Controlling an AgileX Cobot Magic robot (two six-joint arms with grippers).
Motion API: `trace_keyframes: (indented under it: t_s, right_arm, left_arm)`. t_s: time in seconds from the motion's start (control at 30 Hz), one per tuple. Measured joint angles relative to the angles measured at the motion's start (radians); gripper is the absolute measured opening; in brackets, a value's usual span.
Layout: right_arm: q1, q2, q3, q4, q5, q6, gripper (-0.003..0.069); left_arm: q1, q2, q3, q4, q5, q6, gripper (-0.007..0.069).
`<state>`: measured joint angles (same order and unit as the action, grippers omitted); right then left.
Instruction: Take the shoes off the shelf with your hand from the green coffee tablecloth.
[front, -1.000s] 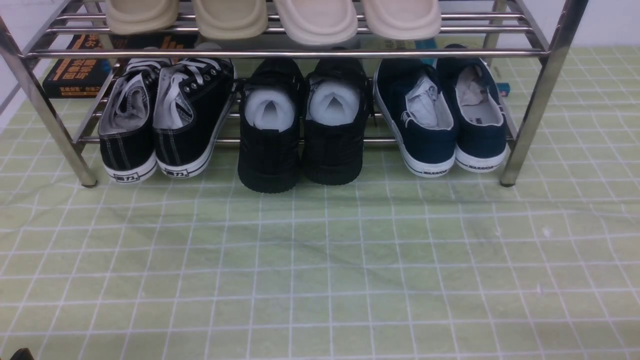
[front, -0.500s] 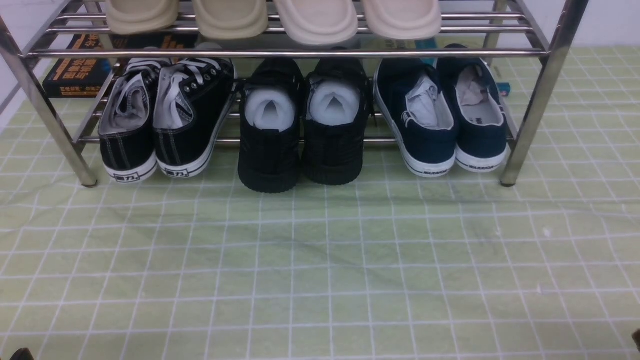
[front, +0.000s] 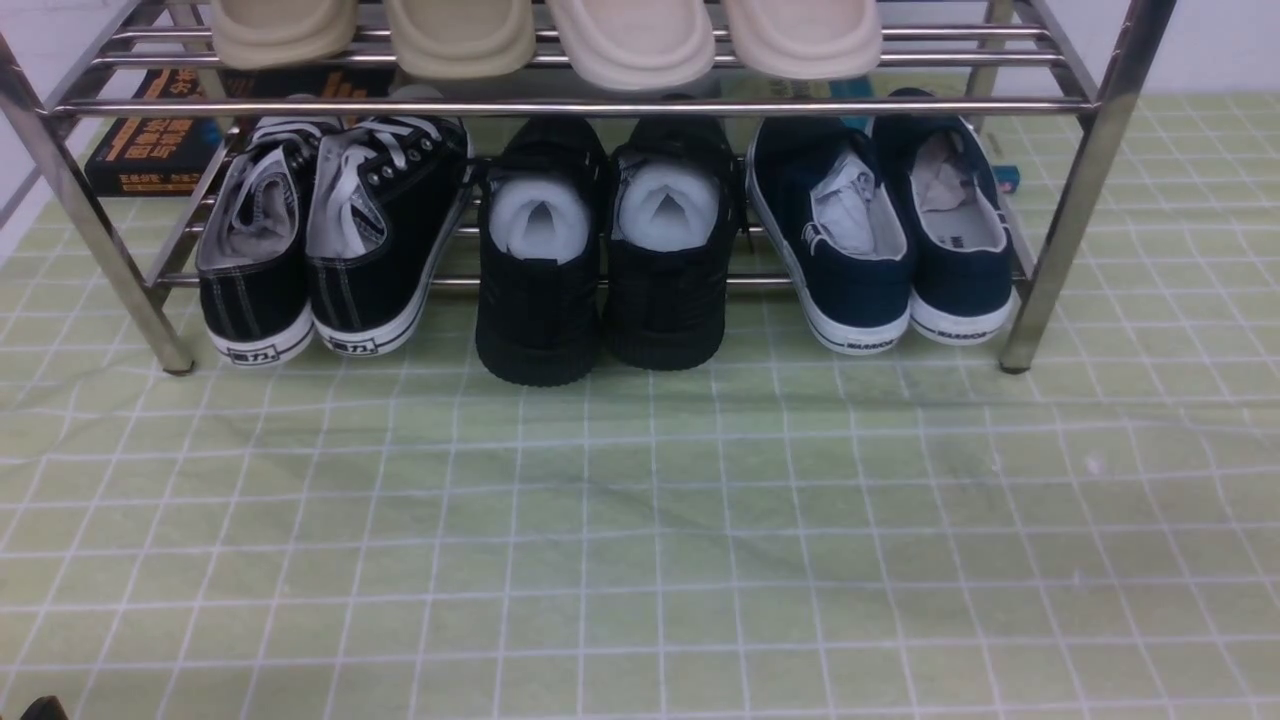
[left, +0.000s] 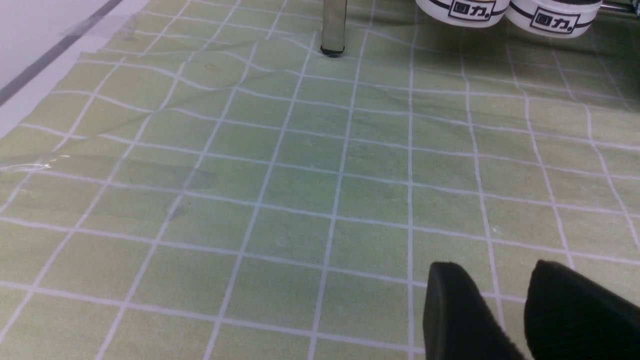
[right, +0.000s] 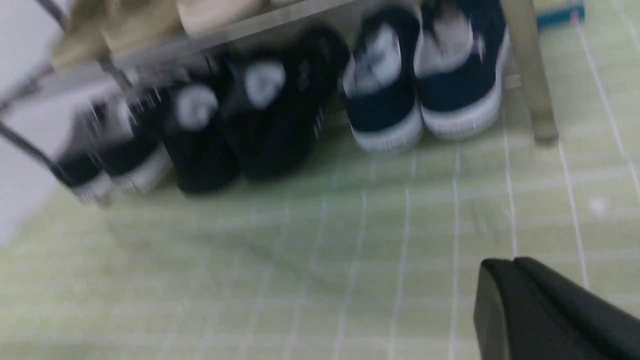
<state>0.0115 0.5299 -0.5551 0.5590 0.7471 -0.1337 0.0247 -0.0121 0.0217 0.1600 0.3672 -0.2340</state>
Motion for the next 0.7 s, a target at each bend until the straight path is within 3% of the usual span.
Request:
trace_keyframes:
  t_s: [0.07,0.2,0.4,0.57,0.7]
  right_arm:
    - [0.000,0.192,-0.083,-0.080,0.122,-0.020,0.0001]
    - [0.000,0.395,-0.204,-0.093,0.228,-0.089,0.0003]
    - [0.089,0.703,-0.423,0.077,0.286,-0.304,0.0013]
    - [0.218,0.858,-0.564,0.044,0.263,-0.284,0.0057]
    - [0.352,1.003,-0.775,-0.122,0.228,-0.145,0.0174]
  left_arm:
    - [0.000,0.000,0.000,0.000,0.000,0.000,0.0242]
    - [0.000,0.000,0.000,0.000,0.000,0.000,0.0242]
    - [0.000,0.000,0.000,0.000,0.000,0.000,0.0242]
    - [0.000,0.000,0.000,0.000,0.000,0.000,0.0242]
    - [0.000,0.000,0.000,0.000,0.000,0.000,0.0242]
